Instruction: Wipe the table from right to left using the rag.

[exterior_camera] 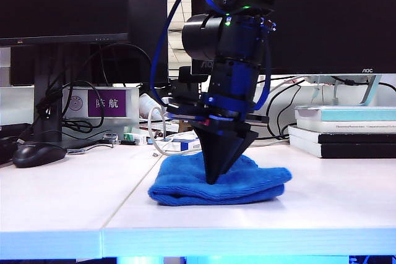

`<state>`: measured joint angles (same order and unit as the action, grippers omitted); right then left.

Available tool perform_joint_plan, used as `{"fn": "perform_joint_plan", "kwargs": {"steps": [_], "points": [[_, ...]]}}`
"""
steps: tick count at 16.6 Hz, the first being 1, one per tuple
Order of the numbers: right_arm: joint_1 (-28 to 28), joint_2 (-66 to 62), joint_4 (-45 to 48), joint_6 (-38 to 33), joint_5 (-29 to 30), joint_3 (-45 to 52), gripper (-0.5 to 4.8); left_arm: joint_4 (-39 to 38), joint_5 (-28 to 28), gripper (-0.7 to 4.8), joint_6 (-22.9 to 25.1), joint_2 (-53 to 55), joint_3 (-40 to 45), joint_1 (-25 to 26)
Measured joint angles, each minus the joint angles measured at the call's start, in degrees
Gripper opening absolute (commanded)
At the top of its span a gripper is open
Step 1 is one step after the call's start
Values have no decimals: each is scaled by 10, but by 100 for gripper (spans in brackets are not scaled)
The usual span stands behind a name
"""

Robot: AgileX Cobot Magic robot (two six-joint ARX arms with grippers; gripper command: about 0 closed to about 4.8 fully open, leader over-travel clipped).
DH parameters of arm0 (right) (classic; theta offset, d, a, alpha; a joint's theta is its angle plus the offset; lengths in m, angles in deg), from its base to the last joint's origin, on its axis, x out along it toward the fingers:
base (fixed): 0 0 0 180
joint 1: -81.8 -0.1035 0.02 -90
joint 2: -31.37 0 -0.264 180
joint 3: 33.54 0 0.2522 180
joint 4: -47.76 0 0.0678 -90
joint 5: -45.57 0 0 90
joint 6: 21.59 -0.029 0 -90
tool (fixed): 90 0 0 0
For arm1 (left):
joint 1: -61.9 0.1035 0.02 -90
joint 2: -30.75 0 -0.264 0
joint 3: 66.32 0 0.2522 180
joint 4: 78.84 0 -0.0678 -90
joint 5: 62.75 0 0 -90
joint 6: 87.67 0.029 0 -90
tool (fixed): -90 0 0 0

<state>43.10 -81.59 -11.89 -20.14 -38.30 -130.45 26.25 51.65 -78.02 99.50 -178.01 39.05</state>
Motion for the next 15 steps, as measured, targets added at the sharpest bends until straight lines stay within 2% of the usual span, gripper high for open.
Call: {"fn": "perform_joint_plan", "kwargs": {"steps": [8,11,14,15], "points": [[-12,-2,40,-19,14,0,-3,-21,0,-5,0,0,0,0],[-20,-33,14,-20,15,-40,-3,-32,-4,-5,0,0,0,0],[-36,-74,-10,-19,16,-105,-3,-62,-57,-5,0,0,-2,0],[-47,-88,-11,-18,16,-130,-3,-84,-90,-5,0,-2,-2,0]]}}
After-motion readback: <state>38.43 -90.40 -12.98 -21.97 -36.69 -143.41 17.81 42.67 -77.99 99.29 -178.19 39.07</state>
